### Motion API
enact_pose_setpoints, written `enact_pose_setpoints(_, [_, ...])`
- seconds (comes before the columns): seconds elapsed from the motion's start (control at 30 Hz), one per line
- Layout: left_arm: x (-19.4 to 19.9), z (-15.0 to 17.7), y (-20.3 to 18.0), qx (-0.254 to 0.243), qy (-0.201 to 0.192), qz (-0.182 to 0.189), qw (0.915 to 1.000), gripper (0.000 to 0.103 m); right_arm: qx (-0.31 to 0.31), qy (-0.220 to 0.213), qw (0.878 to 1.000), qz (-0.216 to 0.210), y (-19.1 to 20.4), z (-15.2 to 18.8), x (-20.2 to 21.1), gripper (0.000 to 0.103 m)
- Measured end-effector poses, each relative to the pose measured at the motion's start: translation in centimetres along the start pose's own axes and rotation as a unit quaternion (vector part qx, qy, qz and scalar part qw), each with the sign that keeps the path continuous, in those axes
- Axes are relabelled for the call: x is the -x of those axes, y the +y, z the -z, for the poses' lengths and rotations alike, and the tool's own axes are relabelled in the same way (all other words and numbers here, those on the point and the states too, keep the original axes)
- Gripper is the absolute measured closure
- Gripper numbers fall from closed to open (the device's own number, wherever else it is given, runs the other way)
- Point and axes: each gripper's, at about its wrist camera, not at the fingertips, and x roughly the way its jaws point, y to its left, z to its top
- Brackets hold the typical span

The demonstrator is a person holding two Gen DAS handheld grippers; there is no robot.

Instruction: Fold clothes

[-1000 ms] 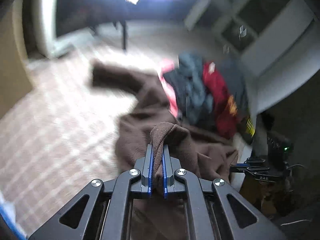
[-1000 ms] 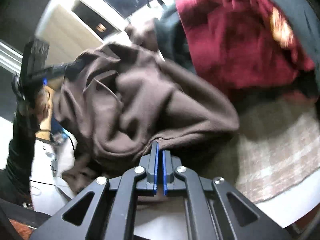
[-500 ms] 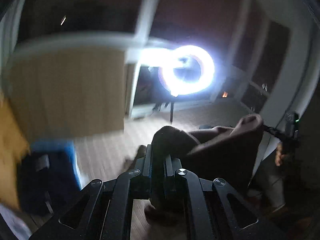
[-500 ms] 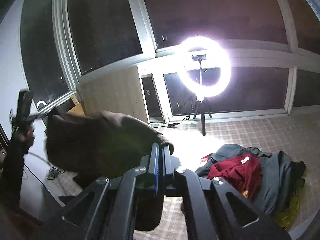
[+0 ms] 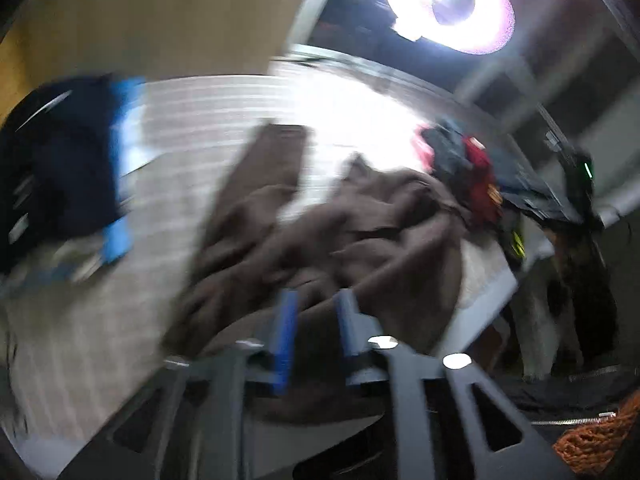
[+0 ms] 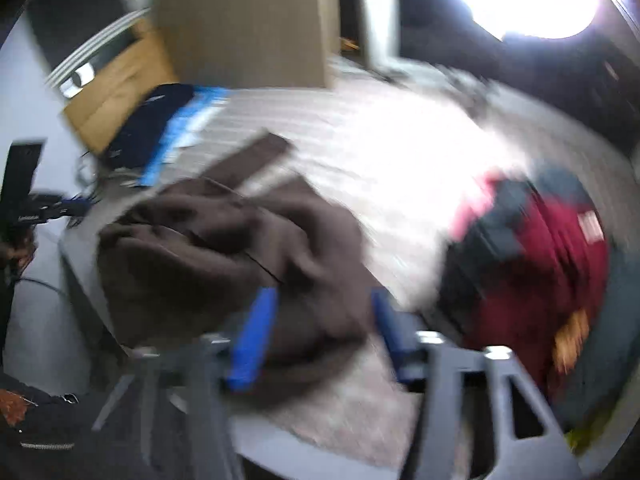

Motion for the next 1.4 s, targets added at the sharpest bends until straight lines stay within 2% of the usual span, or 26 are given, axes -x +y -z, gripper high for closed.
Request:
enact_pose_setpoints(0.13, [-4.3,-1.5,-2.9,-0.054,0.04,0.009,0.9977,0.073,0.056,0.011,0.998,-0.026,3.0,-3.6,-6.1,0.043])
enact_pose_setpoints(0.2, [-6.4,-1.6,-3.5,-0.067,0.058,-0.001,0.9961,0.073,0.072,0.045,0.996,-0.035,3.9,-4.4,-10.1,0.043])
enact_pose_setpoints(0.27, [-8.2,-1.1,-3.7,-0.068,0.077,-0.008,0.9946,0.076,0.099,0.077,0.992,-0.02,4.7,-4.1,-12.6,0.046])
enact_pose_setpoints(0.3, [-8.4,-0.6,-4.0,-0.069,0.084,-0.002,0.9941,0.079,0.116,0.091,0.989,-0.009,5.0,-3.6,-13.3,0.071])
enact_pose_setpoints(0.33, [-8.0,0.1,-4.6,-0.072,0.085,0.005,0.9937,0.09,0.124,0.102,0.987,-0.004,5.2,-3.2,-13.6,0.094])
enact_pose_setpoints(0.4, [-7.2,1.3,-5.8,-0.08,0.089,0.019,0.9927,0.094,0.097,0.102,0.989,-0.04,4.5,-2.7,-12.0,0.094])
enact_pose_setpoints(0.5, [-6.1,3.2,-7.6,-0.091,0.094,0.04,0.9907,0.095,0.021,0.068,0.993,-0.094,2.3,-2.8,-8.3,0.094])
enact_pose_setpoints(0.53, [-5.8,3.9,-8.2,-0.094,0.095,0.047,0.9899,0.094,-0.018,0.057,0.99,-0.131,1.3,-3.0,-7.2,0.094])
enact_pose_setpoints(0.57, [-5.6,4.6,-8.8,-0.094,0.101,0.062,0.9885,0.093,-0.058,0.047,0.982,-0.171,0.2,-3.1,-6.1,0.094])
enact_pose_setpoints(0.6, [-5.7,5.3,-9.2,-0.09,0.11,0.071,0.9872,0.092,-0.108,0.034,0.969,-0.22,-1.1,-3.2,-5.5,0.094])
enact_pose_setpoints(0.67, [-6.2,6.0,-9.6,-0.083,0.126,0.07,0.9861,0.09,-0.184,0.037,0.943,-0.276,-3.1,-3.3,-6.6,0.092])
enact_pose_setpoints(0.7, [-6.2,5.9,-9.5,-0.077,0.129,0.06,0.9868,0.09,-0.199,0.05,0.94,-0.274,-3.6,-3.5,-7.9,0.09])
enact_pose_setpoints(0.8, [-4.5,4.3,-8.7,-0.048,0.1,0.053,0.9925,0.087,-0.169,0.074,0.962,-0.201,-3.1,-3.7,-9.9,0.086])
enact_pose_setpoints(0.87, [-3.6,2.9,-8.3,-0.048,0.07,0.041,0.9955,0.076,-0.151,0.079,0.966,-0.195,-2.6,-3.3,-9.8,0.084])
enact_pose_setpoints(0.93, [-3.4,1.6,-8.2,-0.052,0.052,0.032,0.9967,0.074,-0.123,0.074,0.973,-0.181,-2.0,-2.9,-9.0,0.074])
enact_pose_setpoints(1.0, [-5.4,0.6,-8.7,-0.072,0.066,0.025,0.9949,0.074,-0.111,0.071,0.978,-0.163,-2.0,-2.6,-8.4,0.071])
enact_pose_setpoints(1.1, [-8.7,0.4,-10.0,-0.12,0.1,0.012,0.9877,0.074,-0.1,0.062,0.983,-0.143,-2.5,-2.6,-7.4,0.07])
enact_pose_setpoints(1.13, [-9.6,0.4,-10.3,-0.126,0.11,0.016,0.9858,0.075,-0.097,0.056,0.984,-0.135,-2.8,-2.4,-6.9,0.069])
enact_pose_setpoints(1.17, [-10.5,0.5,-10.4,-0.127,0.119,0.022,0.9845,0.089,-0.094,0.05,0.986,-0.128,-3.2,-2.1,-6.5,0.068])
enact_pose_setpoints(1.2, [-10.8,0.4,-10.4,-0.123,0.123,0.027,0.9844,0.095,-0.09,0.044,0.988,-0.121,-3.6,-1.9,-6.0,0.067])
enact_pose_setpoints(1.3, [-9.8,0.0,-10.1,-0.109,0.117,0.04,0.9862,0.097,-0.061,0.038,0.992,-0.102,-4.0,-0.5,-4.7,0.065])
enact_pose_setpoints(1.4, [-6.6,-1.1,-9.3,-0.098,0.088,0.043,0.9903,0.098,-0.002,0.048,0.996,-0.078,-3.1,1.5,-4.4,0.065])
